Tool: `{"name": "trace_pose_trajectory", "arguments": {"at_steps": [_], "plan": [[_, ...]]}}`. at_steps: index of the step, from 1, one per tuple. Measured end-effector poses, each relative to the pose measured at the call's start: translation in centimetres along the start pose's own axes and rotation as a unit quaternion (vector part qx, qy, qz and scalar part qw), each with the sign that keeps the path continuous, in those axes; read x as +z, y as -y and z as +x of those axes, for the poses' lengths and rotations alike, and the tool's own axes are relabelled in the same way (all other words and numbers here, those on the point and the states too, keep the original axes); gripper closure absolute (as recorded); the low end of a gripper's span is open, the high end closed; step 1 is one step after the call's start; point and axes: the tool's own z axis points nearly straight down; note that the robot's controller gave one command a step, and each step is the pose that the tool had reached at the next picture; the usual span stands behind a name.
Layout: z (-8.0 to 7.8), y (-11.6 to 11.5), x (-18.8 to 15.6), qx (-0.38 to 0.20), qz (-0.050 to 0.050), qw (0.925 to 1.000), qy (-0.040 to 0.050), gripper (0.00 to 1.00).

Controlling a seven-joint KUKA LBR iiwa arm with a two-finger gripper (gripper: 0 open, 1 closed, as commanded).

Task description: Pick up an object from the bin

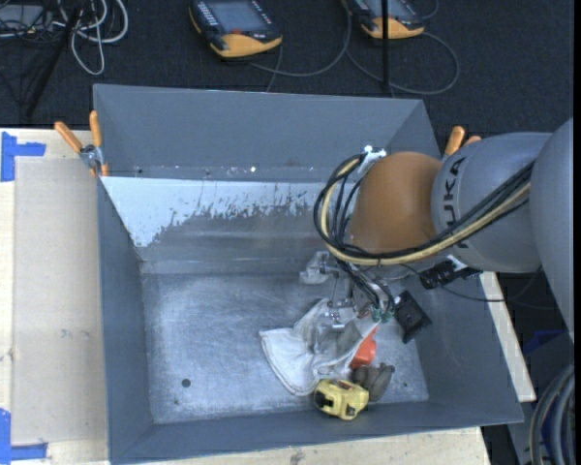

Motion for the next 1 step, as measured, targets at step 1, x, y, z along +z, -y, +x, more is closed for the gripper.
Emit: {"name": "trace_pose_trajectory", "arguments": {"at_steps": [1], "plan": [[-0.06,-0.01,-0.17,0.000,0.000,1.0000,-0.0001,1.00]]}}
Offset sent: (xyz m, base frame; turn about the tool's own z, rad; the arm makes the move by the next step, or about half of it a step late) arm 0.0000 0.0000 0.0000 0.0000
